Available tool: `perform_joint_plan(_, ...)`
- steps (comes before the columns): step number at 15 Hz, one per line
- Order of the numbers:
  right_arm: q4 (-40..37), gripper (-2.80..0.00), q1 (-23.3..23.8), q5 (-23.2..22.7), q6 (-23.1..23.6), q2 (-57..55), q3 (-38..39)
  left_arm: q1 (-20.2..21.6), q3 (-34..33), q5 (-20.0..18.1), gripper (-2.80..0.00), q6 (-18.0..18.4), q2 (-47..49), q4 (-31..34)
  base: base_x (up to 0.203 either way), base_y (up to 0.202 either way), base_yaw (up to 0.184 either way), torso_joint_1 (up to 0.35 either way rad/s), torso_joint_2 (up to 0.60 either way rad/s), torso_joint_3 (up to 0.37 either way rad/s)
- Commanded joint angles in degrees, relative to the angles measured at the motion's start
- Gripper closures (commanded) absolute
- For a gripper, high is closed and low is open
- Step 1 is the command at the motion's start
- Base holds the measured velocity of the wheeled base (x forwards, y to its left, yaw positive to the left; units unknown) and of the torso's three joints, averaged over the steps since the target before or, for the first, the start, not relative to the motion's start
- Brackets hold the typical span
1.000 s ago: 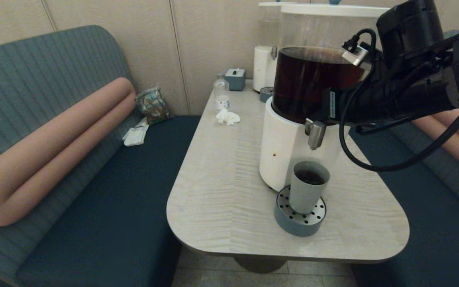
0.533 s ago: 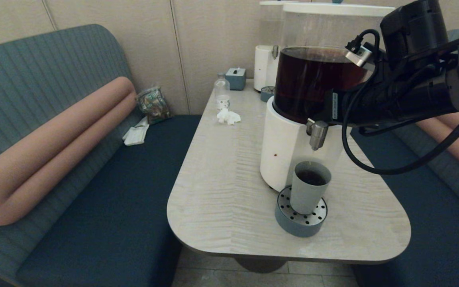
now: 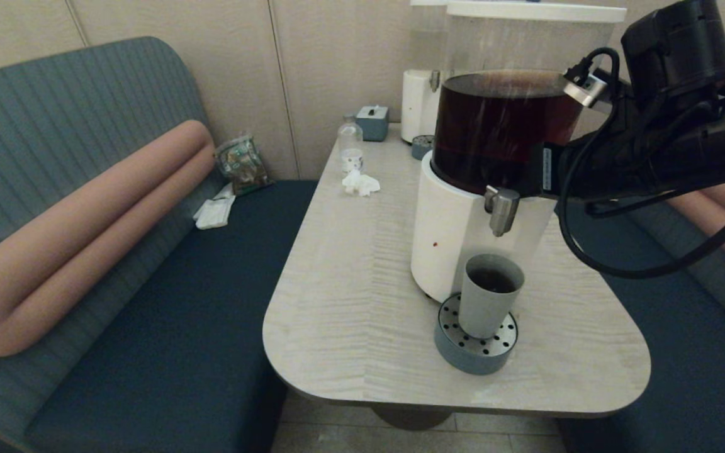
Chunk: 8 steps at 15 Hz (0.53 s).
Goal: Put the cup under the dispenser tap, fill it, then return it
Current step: Turn on the faucet
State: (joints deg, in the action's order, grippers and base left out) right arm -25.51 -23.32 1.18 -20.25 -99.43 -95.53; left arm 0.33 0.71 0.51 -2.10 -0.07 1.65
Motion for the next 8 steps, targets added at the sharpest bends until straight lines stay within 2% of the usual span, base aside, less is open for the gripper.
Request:
perform_joint_plan(1,0.11,0.00,0.54,-0.04,-0.07,2.18,1.16,0.02,0.00,0.02,0.00,-0.01,0.07,0.02,0.000,0.000,0.000,0.000,0.00,0.000)
perform_joint_plan(5,0.26,0.00,1.45,0.02,-0.13,6.13,4.81,0.02,0.00,0.02,0.00,-0.01,0.07,0.02,0.000,0.000,0.000,0.000,0.00,0.000)
perform_joint_plan(8,0.31,0.00,2.10,0.15,-0.06,12.28,10.38,0.02,0.00,0.02,0.00,-0.01,0.07,0.02,0.000,0.000,0.000,0.000,0.00,0.000)
